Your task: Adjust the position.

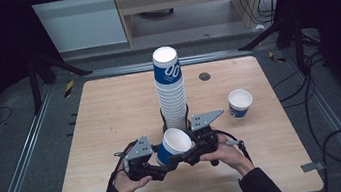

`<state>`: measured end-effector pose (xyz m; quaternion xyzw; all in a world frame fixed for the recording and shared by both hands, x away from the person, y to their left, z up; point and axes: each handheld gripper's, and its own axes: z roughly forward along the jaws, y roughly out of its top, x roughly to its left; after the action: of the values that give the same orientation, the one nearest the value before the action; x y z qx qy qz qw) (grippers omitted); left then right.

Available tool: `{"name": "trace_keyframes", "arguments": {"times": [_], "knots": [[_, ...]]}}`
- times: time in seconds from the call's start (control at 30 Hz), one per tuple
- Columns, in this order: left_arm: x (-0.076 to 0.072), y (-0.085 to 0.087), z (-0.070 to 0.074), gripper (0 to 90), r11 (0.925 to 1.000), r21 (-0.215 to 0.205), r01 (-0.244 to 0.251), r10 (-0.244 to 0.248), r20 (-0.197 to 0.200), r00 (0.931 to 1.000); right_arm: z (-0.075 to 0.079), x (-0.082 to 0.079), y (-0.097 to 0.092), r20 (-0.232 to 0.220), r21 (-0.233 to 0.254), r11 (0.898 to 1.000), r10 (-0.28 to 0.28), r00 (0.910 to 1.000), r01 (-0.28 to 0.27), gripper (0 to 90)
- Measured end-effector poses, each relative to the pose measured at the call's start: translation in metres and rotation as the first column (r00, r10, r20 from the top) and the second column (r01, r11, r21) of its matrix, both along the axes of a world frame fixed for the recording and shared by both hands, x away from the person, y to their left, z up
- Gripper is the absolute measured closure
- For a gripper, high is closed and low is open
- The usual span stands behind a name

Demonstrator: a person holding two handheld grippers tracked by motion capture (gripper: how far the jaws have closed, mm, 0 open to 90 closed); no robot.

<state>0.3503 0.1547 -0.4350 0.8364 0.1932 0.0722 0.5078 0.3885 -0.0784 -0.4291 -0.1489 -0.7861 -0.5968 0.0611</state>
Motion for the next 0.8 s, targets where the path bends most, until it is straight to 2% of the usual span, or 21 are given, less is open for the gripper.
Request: {"name": "trace_keyframes", "arguments": {"times": [0.1, 0.23, 0.3, 0.47, 0.63, 0.67, 0.8], "knots": [[0.0, 0.0, 0.0, 26.2, 1.0, 0.001, -0.001, 0.001, 0.002, 1.0, 0.0, 0.0, -0.001, -0.004, 0.005, 1.0, 0.001, 1.0, -0.001, 20.0], [0.0, 0.0, -0.001, 25.6, 1.0, 0.0, 0.003, -0.003, -0.002, 1.0, 0.001, -0.002, -0.001, 0.019, 0.002, 1.0, -0.005, 0.9998, 0.004, 20.4], [0.0, 0.001, -0.001, 23.8, 0.9999, 0.012, 0.003, -0.003, -0.004, 1.0, 0.003, -0.002, -0.002, 0.032, 0.009, 1.0, -0.014, 0.9994, 0.014, 20.5], [0.004, 0.005, -0.005, 21.6, 0.9995, 0.028, -0.015, 0.016, -0.024, 0.9996, 0.009, 0.001, -0.017, 0.055, 0.018, 0.998, -0.068, 0.9962, 0.067, 20.5], [0.007, 0.013, -0.005, 20.6, 0.9986, 0.032, -0.044, 0.045, -0.032, 0.9985, 0.013, 0.002, -0.03, 0.076, 0.005, 0.992, -0.124, 0.9894, 0.124, 20.4], [0.009, 0.017, -0.004, 20.4, 0.9977, 0.032, -0.06, 0.061, -0.033, 0.9976, 0.014, 0.002, -0.037, 0.089, -0.004, 0.987, -0.162, 0.9828, 0.163, 20.3], [0.013, 0.024, -0.004, 20.0, 0.995, 0.032, -0.095, 0.096, -0.041, 0.9945, 0.013, 0.002, -0.048, 0.096, -0.029, 0.977, -0.207, 0.9735, 0.211, 20.3]]}}
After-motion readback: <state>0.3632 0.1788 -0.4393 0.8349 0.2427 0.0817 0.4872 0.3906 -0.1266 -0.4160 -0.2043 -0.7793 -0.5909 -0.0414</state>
